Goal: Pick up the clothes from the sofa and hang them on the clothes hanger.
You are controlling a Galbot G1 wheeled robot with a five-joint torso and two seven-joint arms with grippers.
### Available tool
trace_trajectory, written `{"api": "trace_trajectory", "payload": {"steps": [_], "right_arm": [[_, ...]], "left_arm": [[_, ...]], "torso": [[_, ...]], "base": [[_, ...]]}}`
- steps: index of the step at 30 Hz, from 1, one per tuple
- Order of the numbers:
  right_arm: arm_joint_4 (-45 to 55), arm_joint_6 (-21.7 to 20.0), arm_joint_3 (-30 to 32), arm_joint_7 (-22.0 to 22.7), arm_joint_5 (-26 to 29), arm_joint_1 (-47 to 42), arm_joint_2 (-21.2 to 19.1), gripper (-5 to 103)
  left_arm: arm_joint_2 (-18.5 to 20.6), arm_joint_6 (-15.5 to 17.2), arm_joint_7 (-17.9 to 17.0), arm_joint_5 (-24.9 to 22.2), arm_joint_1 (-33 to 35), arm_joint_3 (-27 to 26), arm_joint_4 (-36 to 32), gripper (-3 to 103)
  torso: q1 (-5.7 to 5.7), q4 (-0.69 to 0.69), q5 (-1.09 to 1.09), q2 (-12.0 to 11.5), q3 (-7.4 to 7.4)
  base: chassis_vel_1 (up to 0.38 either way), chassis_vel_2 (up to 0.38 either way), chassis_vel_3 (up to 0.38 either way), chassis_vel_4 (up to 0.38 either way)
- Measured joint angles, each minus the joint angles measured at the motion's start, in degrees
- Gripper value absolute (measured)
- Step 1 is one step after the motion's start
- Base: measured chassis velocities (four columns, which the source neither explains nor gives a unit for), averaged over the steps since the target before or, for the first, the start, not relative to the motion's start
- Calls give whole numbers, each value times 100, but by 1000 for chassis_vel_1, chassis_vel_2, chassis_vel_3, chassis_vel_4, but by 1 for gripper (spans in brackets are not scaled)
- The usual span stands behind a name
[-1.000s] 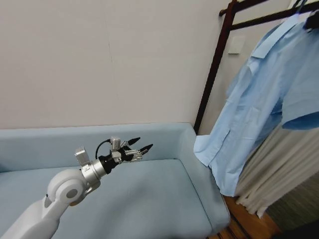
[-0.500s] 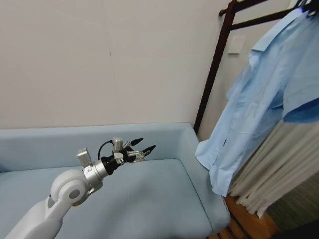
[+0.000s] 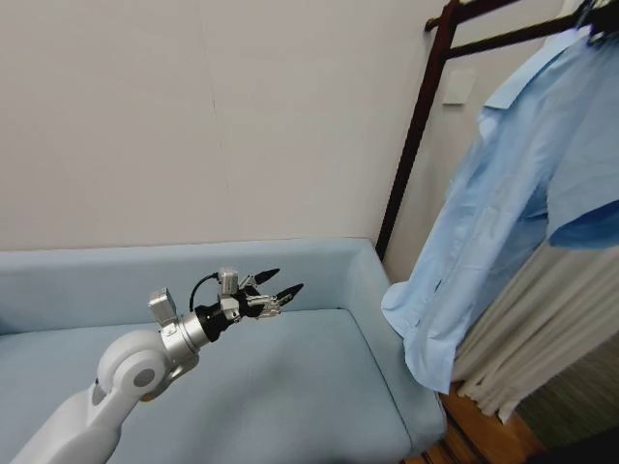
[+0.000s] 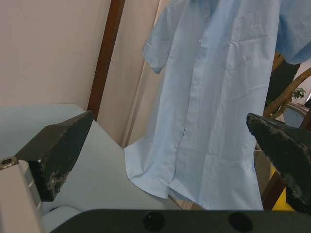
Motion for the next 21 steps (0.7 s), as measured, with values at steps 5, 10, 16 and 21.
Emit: {"api": "trace_trajectory", "payload": {"steps": [5,10,16,21], "right_arm": [[91,74,14,-53,-79,-31,39,9],[150,115,26,-132,-142,-41,135,19],[211,154,-23,-284,-381,-29,221,41],[159,159,-4,-363,-435,-18,266,58]], "left_arm": [[3,-12,17,0,16,-30,0,100],[18,-25,14,0,26,-57,-2,100],[-7,-26,-22,-2,-16,-27,-4,100],[-33,-22,-28,24,12,-14,-3,100]], "torso": [[0,0,0,0,0],[0,2,0,0,0],[0,0,0,0,0],[0,1,-1,0,0]], "base": [[0,0,0,0],[0,0,0,0],[0,0,0,0],[0,0,0,0]]}}
